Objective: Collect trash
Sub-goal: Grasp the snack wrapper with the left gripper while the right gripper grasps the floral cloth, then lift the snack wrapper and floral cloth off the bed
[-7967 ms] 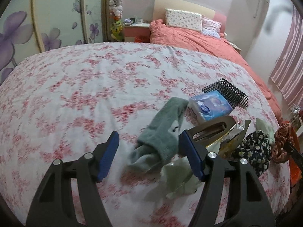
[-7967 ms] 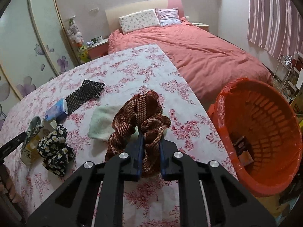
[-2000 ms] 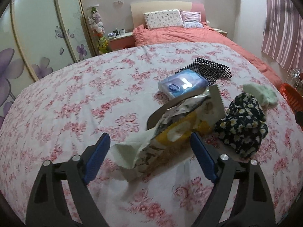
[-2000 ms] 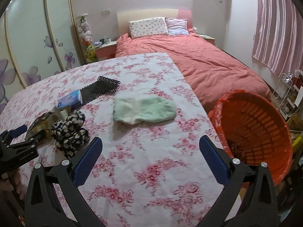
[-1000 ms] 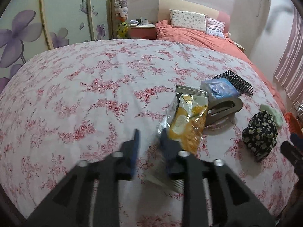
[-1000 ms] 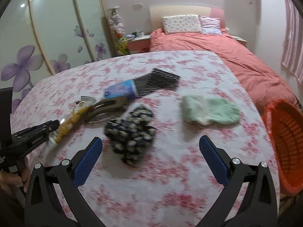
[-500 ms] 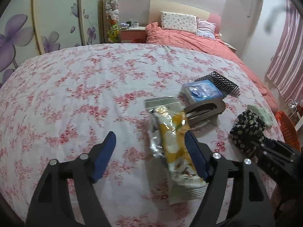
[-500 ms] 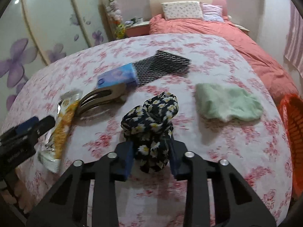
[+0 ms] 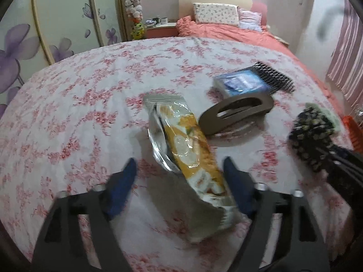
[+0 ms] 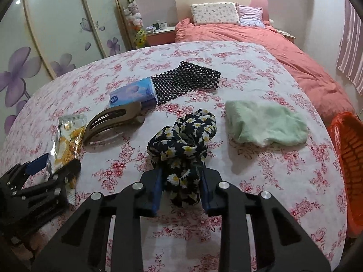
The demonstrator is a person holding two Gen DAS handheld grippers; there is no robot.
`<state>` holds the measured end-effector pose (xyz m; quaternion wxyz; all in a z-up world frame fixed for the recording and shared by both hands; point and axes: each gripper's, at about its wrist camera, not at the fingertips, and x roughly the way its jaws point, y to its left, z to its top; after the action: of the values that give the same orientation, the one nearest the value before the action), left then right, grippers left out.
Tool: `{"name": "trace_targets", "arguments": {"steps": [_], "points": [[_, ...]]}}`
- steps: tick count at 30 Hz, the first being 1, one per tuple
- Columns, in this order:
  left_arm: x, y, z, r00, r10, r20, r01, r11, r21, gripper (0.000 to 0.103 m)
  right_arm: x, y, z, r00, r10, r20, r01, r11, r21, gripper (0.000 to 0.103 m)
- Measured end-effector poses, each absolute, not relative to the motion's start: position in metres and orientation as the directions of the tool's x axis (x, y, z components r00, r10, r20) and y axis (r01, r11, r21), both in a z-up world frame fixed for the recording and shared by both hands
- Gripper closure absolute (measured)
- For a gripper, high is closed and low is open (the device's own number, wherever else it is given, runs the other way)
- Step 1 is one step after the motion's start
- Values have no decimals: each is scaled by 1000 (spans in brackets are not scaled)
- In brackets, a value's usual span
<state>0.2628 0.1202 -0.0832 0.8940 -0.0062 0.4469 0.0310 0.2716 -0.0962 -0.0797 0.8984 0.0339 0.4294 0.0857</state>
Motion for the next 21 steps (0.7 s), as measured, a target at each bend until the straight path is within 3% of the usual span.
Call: {"name": "trace_targets", "arguments": {"steps": [2, 4, 21], "points": [[266, 130, -82, 604, 53, -796, -73, 997, 10, 51, 273, -98, -80, 622, 176, -763, -119, 984, 130, 75], [271, 142, -81, 601, 59, -797, -89, 996, 6, 58, 276, -99, -80, 625, 169, -762, -106, 986, 131, 75], [286, 173, -82, 607, 81, -791, -143, 990, -9, 53, 294, -99, -85, 624, 115, -773, -105, 992, 63, 74]]}}
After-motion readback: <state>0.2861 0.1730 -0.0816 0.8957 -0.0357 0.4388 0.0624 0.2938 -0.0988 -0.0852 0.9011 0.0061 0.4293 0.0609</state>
